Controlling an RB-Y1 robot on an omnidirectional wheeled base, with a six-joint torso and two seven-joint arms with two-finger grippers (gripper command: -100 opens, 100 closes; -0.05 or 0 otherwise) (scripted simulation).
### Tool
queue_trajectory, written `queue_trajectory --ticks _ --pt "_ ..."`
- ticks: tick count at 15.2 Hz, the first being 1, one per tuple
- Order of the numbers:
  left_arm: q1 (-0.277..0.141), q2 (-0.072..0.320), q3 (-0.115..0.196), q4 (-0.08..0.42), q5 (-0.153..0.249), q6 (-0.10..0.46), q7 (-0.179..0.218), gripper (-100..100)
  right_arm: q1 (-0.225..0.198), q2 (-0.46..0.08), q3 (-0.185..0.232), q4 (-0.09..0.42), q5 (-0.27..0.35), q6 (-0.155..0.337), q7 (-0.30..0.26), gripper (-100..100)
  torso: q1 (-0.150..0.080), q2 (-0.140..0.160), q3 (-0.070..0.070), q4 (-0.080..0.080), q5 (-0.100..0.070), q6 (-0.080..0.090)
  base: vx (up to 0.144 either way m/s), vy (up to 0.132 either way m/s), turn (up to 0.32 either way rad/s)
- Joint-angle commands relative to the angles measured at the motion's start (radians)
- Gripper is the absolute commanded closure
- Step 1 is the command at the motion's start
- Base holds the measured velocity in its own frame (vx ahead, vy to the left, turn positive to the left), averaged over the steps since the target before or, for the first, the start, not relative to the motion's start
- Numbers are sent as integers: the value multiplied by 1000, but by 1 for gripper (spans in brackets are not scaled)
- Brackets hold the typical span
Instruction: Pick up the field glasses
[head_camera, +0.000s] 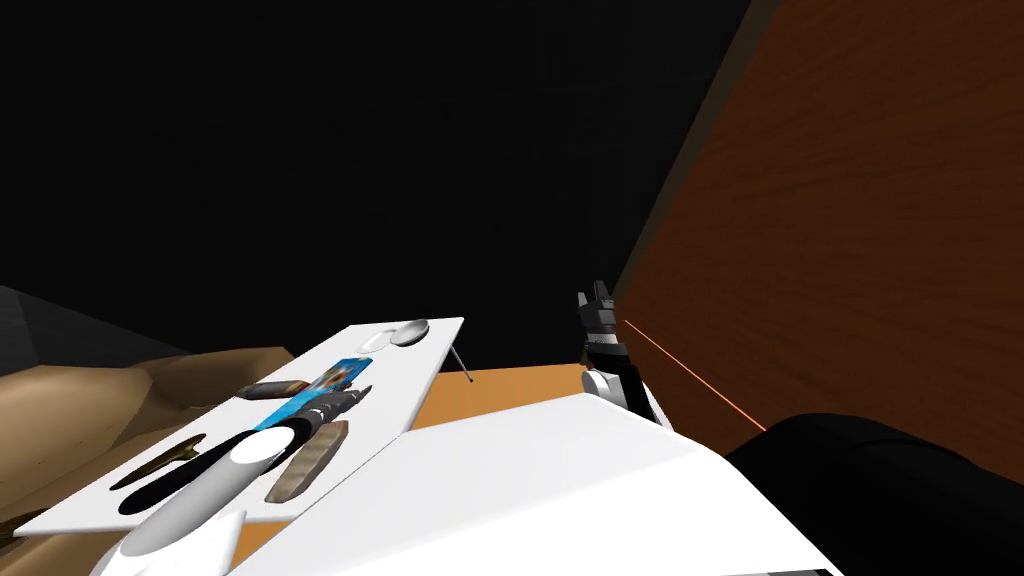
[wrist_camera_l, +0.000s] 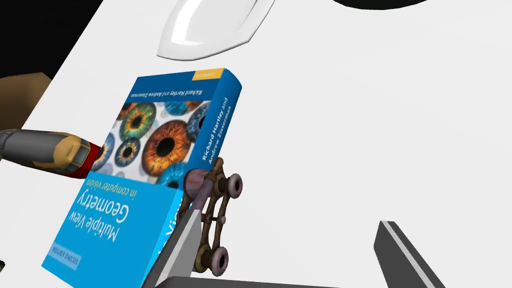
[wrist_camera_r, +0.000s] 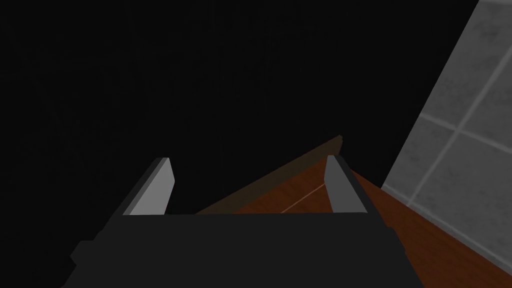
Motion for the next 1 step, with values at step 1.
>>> queue_trajectory --ticks 1 --pt "0 0 0 0 0 0 0 100 0 0 0 0 0 0 0 0 0 0 0 0 0 0 0 11 -1"
